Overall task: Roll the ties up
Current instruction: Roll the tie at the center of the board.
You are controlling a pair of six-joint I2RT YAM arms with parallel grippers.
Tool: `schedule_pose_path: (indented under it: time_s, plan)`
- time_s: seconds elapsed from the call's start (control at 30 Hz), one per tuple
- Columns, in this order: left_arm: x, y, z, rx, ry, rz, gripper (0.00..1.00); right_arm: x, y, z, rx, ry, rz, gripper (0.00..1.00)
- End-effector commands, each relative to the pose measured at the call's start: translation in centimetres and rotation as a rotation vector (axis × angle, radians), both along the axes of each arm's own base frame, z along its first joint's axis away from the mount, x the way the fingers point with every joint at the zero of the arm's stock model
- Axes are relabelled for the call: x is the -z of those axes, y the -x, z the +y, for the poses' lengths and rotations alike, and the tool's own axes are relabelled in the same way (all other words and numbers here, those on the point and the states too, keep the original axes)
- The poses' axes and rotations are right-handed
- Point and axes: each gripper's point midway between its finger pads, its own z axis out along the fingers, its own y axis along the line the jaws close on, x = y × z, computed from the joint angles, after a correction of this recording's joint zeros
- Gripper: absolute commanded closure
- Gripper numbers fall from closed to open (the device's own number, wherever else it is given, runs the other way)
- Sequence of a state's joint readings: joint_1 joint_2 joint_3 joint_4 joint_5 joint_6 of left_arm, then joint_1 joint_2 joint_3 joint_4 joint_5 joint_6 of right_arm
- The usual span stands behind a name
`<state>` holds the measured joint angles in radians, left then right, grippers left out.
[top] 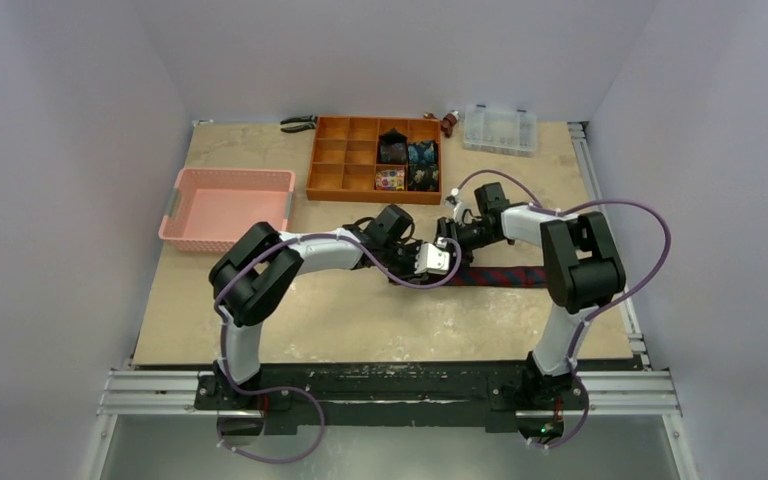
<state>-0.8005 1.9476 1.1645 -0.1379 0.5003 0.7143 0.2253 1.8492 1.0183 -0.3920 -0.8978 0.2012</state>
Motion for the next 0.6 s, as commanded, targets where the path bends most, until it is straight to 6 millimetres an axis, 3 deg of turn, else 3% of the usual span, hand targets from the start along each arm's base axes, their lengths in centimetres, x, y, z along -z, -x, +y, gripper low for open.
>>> schedule_pose_path:
  time_s: [0.0, 0.1, 0.3, 0.47, 0.57]
  plan:
    - [6.0, 3.9, 6.1, -0.068, -0.295, 0.183, 0.89, -2.3, -1.4, -1.4, 0.008, 0.008, -0.08, 0.53]
    - [6.2, 4.0, 6.3, -0.086, -0.306, 0.197, 0.89, -2.8, -0.3, -1.4, -0.029, -0.009, -0.068, 0.58]
    - [6.5, 3.9, 6.6, -0.097, -0.329, 0.2, 0.88, -2.8, -0.1, 1.2, -0.021, -0.096, -0.003, 0.54]
    - [6.4, 4.0, 6.6, -0.103, -0.332, 0.204, 0.87, -1.6, -0.1, 1.9, -0.033, -0.087, 0.022, 0.53]
    - [6.5, 4.0, 6.6, -0.112, -0.332, 0.215, 0.87, -0.3, 0.3, 1.5, -0.041, -0.05, 0.032, 0.59]
